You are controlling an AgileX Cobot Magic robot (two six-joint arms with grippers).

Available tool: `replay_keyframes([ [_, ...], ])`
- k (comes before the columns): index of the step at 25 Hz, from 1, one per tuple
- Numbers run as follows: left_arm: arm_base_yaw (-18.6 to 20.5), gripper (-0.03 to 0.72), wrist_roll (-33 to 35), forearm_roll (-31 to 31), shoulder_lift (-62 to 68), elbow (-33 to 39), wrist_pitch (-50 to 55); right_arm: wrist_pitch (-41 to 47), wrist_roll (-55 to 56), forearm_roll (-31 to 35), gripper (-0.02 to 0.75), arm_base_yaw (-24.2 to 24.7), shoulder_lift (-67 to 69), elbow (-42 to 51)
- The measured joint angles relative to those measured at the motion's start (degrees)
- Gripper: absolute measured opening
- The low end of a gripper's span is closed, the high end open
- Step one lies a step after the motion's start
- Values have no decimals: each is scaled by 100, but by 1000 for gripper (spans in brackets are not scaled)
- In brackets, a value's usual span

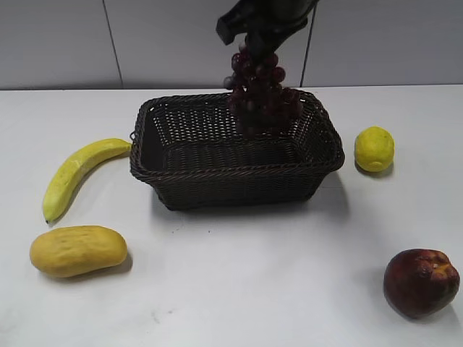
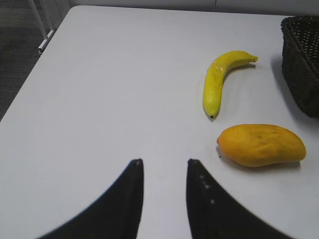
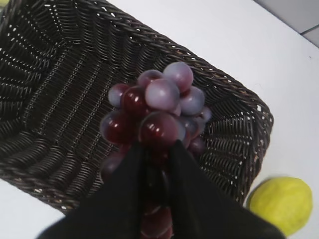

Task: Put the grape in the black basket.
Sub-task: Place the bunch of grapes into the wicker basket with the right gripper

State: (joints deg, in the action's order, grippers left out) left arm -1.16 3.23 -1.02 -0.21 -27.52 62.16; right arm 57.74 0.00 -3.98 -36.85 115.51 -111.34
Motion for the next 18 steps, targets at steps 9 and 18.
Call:
replay_keyframes([
  [9, 0, 236, 0, 0, 0, 0, 0, -413, 0, 60, 88, 0, 885, -12],
  [18, 0, 236, 0, 0, 0, 0, 0, -123, 186, 150, 606, 0, 1061, -118],
])
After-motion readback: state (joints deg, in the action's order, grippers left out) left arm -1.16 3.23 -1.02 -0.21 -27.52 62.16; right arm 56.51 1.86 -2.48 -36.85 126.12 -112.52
